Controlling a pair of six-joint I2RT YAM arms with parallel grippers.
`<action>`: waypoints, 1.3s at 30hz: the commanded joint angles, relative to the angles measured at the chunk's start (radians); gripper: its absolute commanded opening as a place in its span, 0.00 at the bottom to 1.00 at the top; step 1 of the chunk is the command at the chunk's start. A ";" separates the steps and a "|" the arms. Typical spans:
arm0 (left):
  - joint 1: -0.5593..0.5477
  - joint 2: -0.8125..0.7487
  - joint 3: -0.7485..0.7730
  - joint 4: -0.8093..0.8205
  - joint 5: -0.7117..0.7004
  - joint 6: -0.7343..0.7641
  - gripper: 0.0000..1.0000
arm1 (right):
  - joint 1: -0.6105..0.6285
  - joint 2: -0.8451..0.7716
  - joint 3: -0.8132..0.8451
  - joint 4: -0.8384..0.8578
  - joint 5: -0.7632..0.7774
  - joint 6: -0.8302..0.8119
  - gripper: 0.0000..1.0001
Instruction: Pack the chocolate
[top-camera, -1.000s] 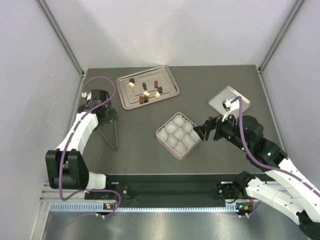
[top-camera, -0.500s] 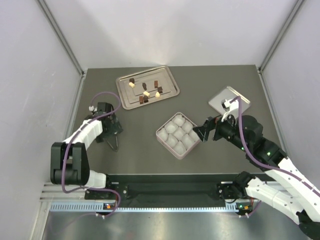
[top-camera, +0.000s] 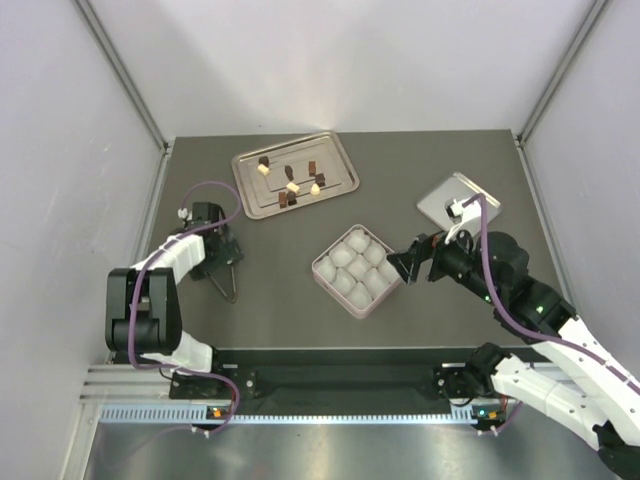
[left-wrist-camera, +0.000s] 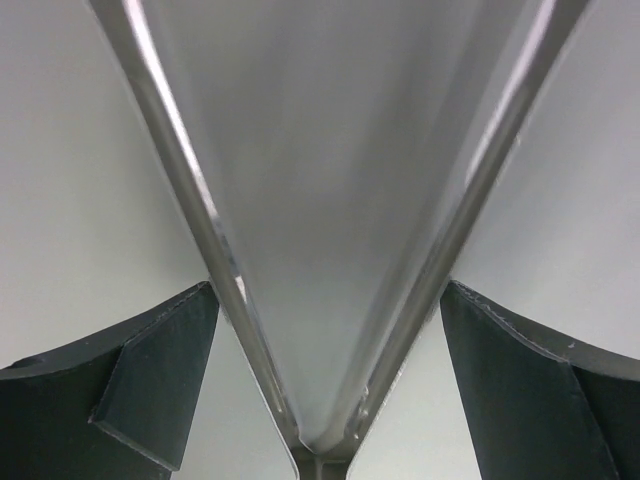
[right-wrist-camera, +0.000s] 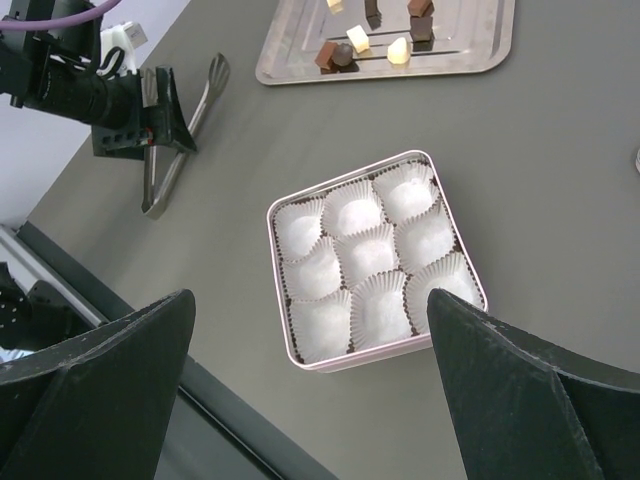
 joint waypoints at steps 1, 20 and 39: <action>0.038 -0.023 -0.006 0.074 0.025 0.024 0.98 | -0.009 -0.026 0.015 0.027 0.010 -0.006 1.00; 0.043 0.015 0.036 0.024 0.045 0.035 0.81 | -0.010 -0.034 0.014 0.034 0.023 -0.017 1.00; 0.040 -0.138 0.444 -0.462 0.122 0.173 0.59 | -0.010 0.021 0.048 0.020 0.001 0.037 1.00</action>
